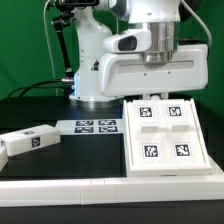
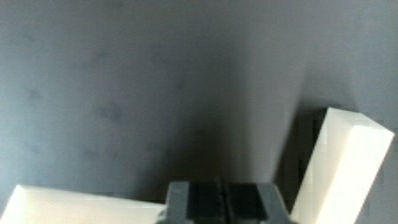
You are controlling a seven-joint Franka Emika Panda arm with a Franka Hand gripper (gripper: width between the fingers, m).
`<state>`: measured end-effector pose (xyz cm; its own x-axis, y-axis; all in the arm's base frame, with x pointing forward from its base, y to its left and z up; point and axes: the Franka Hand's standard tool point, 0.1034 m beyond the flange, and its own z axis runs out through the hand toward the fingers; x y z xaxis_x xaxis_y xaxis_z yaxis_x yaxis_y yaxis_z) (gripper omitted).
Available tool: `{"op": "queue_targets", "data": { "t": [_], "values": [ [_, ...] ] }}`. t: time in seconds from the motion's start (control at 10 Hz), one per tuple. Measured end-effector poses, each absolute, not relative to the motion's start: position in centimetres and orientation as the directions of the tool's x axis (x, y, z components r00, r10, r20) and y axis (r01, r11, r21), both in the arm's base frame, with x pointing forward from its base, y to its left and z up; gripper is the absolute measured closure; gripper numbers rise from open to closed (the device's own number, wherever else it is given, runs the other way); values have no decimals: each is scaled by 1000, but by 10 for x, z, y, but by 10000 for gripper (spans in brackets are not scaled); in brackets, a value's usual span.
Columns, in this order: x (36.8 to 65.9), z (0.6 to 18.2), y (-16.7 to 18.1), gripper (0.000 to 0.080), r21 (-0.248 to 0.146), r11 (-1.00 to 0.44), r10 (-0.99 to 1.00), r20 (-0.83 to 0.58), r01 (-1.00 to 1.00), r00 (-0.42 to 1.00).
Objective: Assemble cabinet
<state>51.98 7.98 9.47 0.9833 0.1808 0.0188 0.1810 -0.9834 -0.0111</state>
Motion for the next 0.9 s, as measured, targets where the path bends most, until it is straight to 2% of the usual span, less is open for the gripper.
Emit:
{"op": "queue_targets", "data": {
  "t": [0.2,0.6,0.9],
  "values": [
    [529,110,77,798,-8,-981,194,9,194,981],
    [545,129,68,798,-9,-977,211,-46,211,976],
    [545,130,77,798,-7,-980,200,-69,200,977]
  ]
}}
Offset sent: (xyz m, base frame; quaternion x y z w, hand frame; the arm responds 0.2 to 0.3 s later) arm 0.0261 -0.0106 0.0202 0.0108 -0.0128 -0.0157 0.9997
